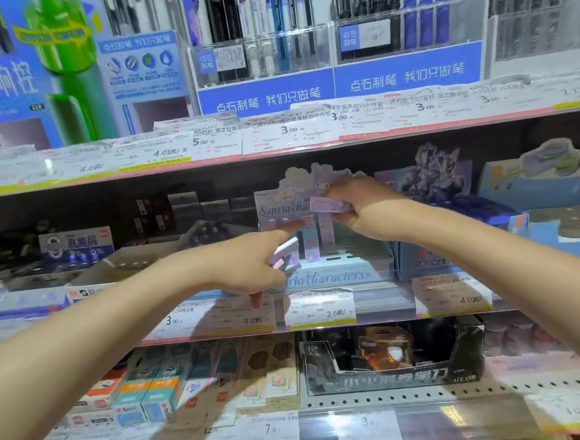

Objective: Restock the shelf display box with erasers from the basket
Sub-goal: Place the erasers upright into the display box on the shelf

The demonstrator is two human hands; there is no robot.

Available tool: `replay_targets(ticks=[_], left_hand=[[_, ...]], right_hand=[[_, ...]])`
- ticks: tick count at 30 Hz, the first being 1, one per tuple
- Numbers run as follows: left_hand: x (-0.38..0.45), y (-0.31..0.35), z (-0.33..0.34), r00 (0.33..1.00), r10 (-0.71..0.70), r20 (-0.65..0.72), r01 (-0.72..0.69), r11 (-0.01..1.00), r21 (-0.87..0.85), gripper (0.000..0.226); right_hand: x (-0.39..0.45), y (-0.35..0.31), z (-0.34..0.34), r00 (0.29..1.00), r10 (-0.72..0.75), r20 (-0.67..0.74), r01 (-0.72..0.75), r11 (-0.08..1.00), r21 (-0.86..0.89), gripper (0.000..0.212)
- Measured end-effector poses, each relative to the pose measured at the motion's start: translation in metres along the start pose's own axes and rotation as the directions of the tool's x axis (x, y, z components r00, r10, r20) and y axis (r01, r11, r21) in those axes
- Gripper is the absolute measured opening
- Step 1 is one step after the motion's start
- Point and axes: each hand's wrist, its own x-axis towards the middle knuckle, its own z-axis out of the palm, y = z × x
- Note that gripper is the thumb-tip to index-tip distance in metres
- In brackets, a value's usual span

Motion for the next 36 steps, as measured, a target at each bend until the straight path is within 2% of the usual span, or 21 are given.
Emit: replay_targets(ticks=[4,8,16,19,23,25,26,27,29,31,33,34,36], left_hand=[[-0.001,0.002,0.001,1.000,-0.006,0.011,0.007,1.000,-0.031,0.070],[-0.006,0.006,-0.001,1.000,-0.008,0.012,0.009,0.999,-0.048,0.071],[-0.007,0.008,-0.003,1.000,-0.023,0.007,0.023,1.000,0.003,0.067],[-0.006,0.008,-0.001,0.999,-0.032,0.015,0.032,0.999,0.016,0.058],[-0.007,0.007,0.000,1.000,-0.028,0.010,0.029,0.998,-0.058,0.063],[-0.010,0.008,0.004,0.999,-0.006,-0.039,0.002,0.994,-0.106,0.040],[-0.010,0.007,0.006,0.995,0.007,-0.097,-0.019,0.993,-0.120,0.022],[-0.012,0.008,0.008,0.985,0.014,-0.173,-0.036,0.991,-0.125,0.016],[-0.014,0.010,0.011,0.951,0.017,-0.308,-0.061,0.989,-0.133,0.025],[-0.015,0.014,0.012,0.914,0.035,-0.405,-0.114,0.979,-0.171,0.021],[-0.016,0.019,0.011,0.900,0.030,-0.435,-0.169,0.944,-0.285,0.014],[-0.017,0.023,0.011,0.902,0.023,-0.431,-0.201,0.906,-0.372,0.012],[-0.018,0.029,0.012,0.917,-0.001,-0.398,-0.231,0.814,-0.533,0.022]], right_hand=[[-0.001,-0.002,0.000,0.999,-0.020,0.032,0.018,0.999,0.041,0.013],[0.003,-0.003,-0.005,0.997,0.052,0.056,-0.056,0.994,0.088,0.032],[0.006,-0.010,-0.010,0.987,0.146,0.069,-0.146,0.989,-0.003,0.027],[0.003,-0.012,-0.009,0.987,0.132,0.097,-0.131,0.991,-0.015,0.034],[0.003,-0.011,-0.013,0.981,0.108,0.160,-0.108,0.994,-0.010,0.031],[0.002,-0.010,-0.017,0.972,0.091,0.215,-0.096,0.995,0.013,0.027],[-0.001,-0.009,-0.019,0.971,0.080,0.223,-0.092,0.995,0.045,0.022],[-0.004,-0.007,-0.020,0.975,0.061,0.211,-0.082,0.992,0.091,0.016],[-0.013,-0.003,-0.023,0.984,0.041,0.176,-0.074,0.980,0.184,0.021],[-0.023,-0.004,-0.028,0.988,0.031,0.154,-0.066,0.972,0.225,0.034],[-0.032,-0.008,-0.033,0.984,-0.025,0.179,-0.019,0.971,0.238,0.038],[-0.035,-0.010,-0.036,0.976,-0.067,0.206,0.016,0.971,0.240,0.035],[-0.043,-0.016,-0.043,0.949,-0.125,0.288,0.061,0.973,0.222,0.021]])
